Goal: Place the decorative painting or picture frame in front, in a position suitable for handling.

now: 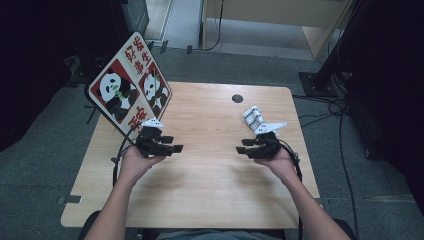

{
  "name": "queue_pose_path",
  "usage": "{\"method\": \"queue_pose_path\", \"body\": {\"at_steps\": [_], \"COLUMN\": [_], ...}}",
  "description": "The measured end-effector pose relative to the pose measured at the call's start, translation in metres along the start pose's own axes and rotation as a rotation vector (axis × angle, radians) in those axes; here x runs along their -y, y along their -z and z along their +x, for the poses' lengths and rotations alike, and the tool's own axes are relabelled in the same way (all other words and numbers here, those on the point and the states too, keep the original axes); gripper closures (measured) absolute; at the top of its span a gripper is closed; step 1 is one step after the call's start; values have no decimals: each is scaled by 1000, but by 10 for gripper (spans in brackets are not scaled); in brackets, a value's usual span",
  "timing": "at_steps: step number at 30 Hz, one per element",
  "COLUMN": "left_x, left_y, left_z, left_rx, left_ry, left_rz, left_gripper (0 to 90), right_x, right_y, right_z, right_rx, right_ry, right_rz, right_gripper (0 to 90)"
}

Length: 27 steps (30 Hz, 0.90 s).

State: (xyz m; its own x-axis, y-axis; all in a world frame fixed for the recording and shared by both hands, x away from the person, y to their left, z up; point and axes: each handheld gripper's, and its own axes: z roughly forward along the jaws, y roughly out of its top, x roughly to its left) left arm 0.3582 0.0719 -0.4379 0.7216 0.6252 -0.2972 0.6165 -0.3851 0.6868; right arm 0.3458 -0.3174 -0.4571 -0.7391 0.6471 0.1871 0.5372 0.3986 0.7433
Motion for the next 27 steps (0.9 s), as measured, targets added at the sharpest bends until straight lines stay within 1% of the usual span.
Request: {"method": "queue_pose_path", "body": {"at_steps": [4,9,10,12,14,17,23,25,27], "left_x": [0,0,0,0,0,0,0,0,0], "left_y": [-1,0,0,0,1,1,1,1,1], "left_z": [0,0,1,1,1,1,2,2,2], "left_rx": [-2,-1,0,2,3,4,8,15,18], "left_ry": [0,2,3,6,7,9,14,18,21], "left_rz": [8,6,5,4,3,4,2,4,2], "left_gripper": [380,377,377,376,376,376,372,369,362], "right_x": [2,3,3,1,1,0,0,0,0], "right_y": [2,2,2,3,3,3,2,2,2], "right_z": [-1,-4,-4,-5,-5,-5,-6,-6,-6], "right_rx": [-6,-8,-6,-17,-23,-44,-30,-30,-35], "right_ry": [-13,-28,-38,-65,-71,-85,-84,-83,-90], "right_rz": [-13,1,3,2,-3,-8,9,11,26], "right_gripper": [567,578,578,570,563,526,490,490,491]}}
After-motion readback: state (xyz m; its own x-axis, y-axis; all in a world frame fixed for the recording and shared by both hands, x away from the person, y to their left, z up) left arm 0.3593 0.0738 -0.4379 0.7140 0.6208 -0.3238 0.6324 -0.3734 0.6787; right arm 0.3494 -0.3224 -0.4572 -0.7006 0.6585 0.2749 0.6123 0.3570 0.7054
